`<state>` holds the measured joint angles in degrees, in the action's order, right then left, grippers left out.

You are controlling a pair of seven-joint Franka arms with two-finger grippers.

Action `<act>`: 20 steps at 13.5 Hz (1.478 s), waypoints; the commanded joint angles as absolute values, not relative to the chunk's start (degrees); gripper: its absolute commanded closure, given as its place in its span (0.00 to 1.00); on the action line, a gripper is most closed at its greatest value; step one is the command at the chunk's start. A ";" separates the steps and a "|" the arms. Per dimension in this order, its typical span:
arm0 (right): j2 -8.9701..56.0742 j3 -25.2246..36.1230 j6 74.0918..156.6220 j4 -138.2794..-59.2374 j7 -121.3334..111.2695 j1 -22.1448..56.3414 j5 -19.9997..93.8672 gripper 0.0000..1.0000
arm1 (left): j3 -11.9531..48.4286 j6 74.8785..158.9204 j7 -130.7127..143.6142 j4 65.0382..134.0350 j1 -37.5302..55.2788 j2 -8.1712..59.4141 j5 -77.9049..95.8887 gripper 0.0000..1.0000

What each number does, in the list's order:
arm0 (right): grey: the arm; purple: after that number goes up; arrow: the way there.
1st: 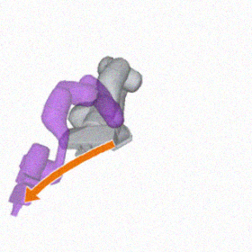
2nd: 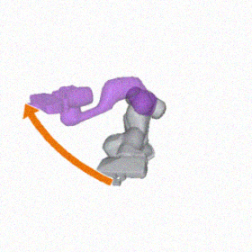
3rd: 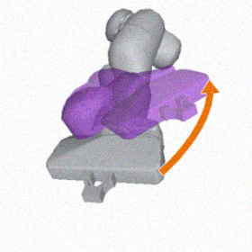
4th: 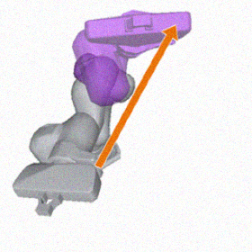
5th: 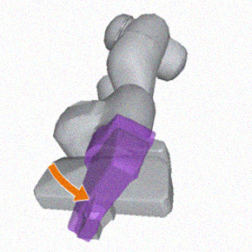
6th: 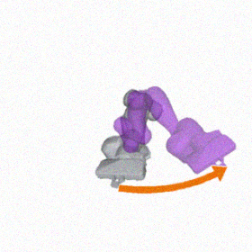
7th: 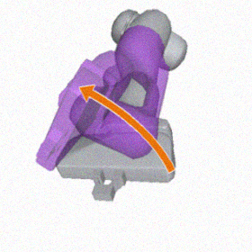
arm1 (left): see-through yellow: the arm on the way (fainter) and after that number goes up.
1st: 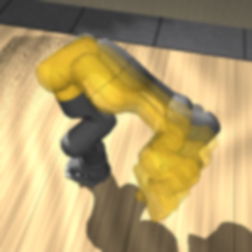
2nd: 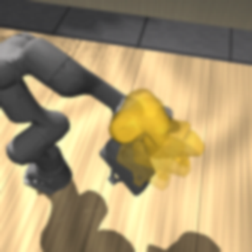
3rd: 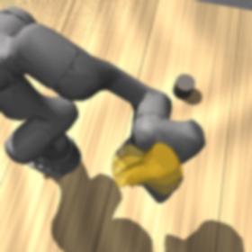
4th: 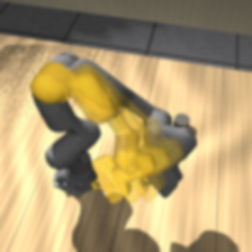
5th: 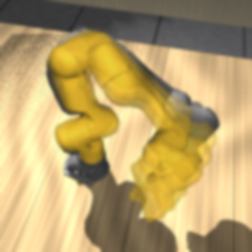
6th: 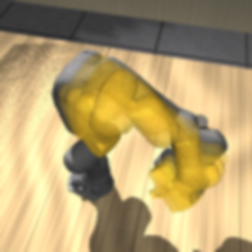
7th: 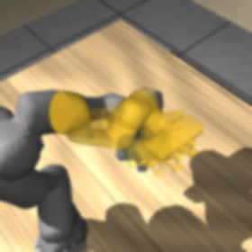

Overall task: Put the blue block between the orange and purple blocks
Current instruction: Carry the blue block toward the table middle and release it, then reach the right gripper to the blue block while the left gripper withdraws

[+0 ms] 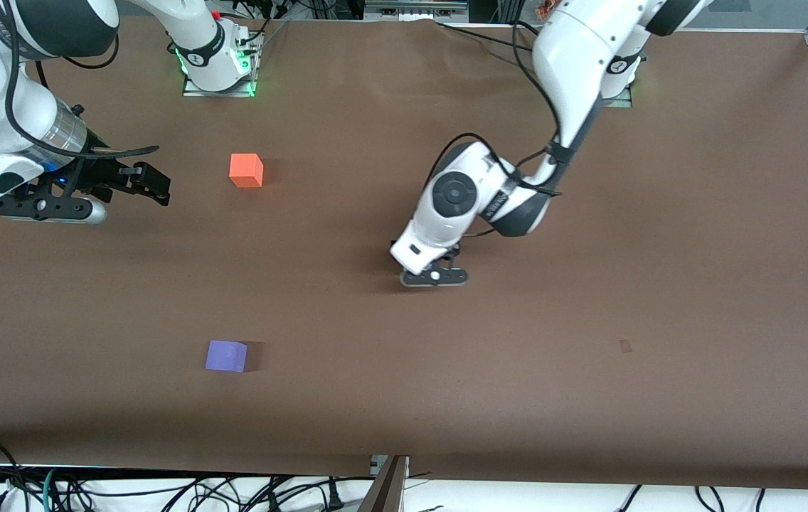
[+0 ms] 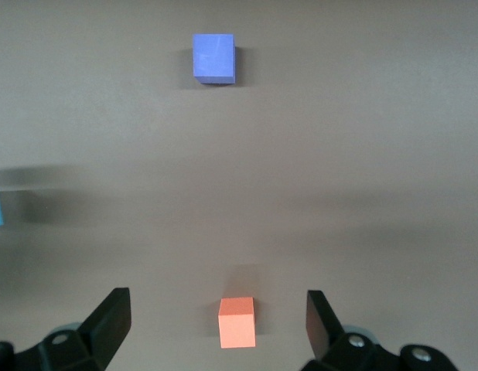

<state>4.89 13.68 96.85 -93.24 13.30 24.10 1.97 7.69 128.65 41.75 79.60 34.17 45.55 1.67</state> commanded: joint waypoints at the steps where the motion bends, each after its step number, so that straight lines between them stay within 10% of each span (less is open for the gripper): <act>1: 5.36 13.71 95.62 -91.85 13.18 24.17 1.58 0.00 | 5.54 127.62 42.19 76.29 35.95 48.42 -3.40 1.00; 4: 5.36 13.71 95.62 -91.85 13.18 24.17 1.58 0.00 | 5.54 128.84 46.91 76.11 36.74 50.88 -7.38 0.99; 6: 5.36 13.71 95.62 -91.85 13.27 24.17 1.58 0.00 | 5.71 130.34 50.52 76.20 36.74 50.98 -7.12 0.78; 7: 5.36 13.71 95.62 -91.85 13.27 24.17 1.58 0.00 | 5.63 130.25 50.71 76.20 36.56 50.80 -6.95 0.56; 8: 5.36 13.71 95.62 -91.85 13.27 24.17 1.58 0.00 | 5.28 129.73 50.28 76.11 36.04 49.67 -6.86 0.01; 20: 12.36 12.48 99.05 -91.41 13.54 26.53 2.30 0.00 | 3.16 105.77 28.44 85.94 13.92 20.86 6.15 0.00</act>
